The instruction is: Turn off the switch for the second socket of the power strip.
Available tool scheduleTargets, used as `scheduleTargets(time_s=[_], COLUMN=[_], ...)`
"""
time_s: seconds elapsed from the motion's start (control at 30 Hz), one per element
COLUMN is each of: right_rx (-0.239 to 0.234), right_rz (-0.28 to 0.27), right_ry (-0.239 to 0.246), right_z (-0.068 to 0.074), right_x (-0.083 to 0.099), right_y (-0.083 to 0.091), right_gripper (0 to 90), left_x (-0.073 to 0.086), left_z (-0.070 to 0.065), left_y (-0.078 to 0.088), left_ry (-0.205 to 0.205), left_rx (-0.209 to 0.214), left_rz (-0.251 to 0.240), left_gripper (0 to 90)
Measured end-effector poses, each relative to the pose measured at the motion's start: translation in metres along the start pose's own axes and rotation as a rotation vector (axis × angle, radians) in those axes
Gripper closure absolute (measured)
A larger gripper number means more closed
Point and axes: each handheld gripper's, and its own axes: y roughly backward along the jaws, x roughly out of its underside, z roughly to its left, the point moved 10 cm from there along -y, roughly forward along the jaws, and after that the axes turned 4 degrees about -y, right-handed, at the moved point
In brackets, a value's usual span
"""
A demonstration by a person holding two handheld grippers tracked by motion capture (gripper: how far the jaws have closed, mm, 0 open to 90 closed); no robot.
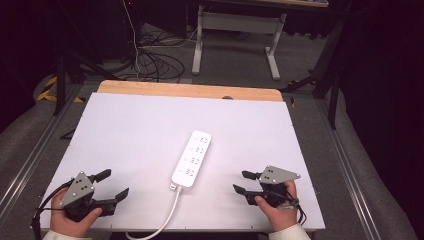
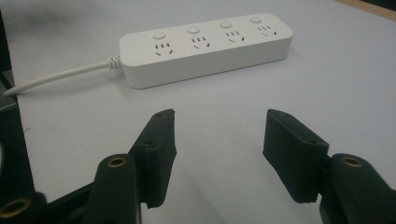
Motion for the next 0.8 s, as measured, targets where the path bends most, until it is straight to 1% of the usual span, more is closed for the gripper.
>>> scheduleTargets(time_s=[0.1, 0.2, 0.23, 0.37, 0.57, 0.63, 0.8], right_rx=[-0.005, -0.017, -0.017, -0.035, -0.053, -0.064, -0.077], right_rz=[-0.001, 0.002, 0.002, 0.011, 0.027, 0.034, 0.034], right_ry=[0.005, 0.011, 0.011, 0.024, 0.035, 0.041, 0.050], right_z=[0.001, 0.003, 0.003, 0.007, 0.011, 0.013, 0.016], right_x=[-0.004, -0.015, -0.015, -0.027, -0.036, -0.042, -0.050], right_y=[-0.001, -0.004, -0.004, -0.011, -0.019, -0.023, -0.028], right_gripper=[44.8, 45.5, 45.5, 45.5, 45.5, 45.5, 45.5], left_x=[0.000, 0.000, 0.000, 0.000, 0.001, 0.001, 0.002], left_z=[-0.001, -0.001, -0.001, 0.000, -0.001, -0.001, -0.001], left_y=[0.000, 0.001, 0.001, 0.001, 0.002, 0.002, 0.003], left_ry=[-0.001, -0.012, -0.005, -0.007, -0.002, -0.007, -0.006], left_rx=[0.003, 0.002, 0.002, -0.001, 0.003, 0.004, 0.004], left_rz=[-0.001, 0.002, 0.001, -0.001, 0.004, 0.008, 0.011], left_gripper=[16.6, 16.2, 16.2, 16.2, 15.9, 15.3, 14.8])
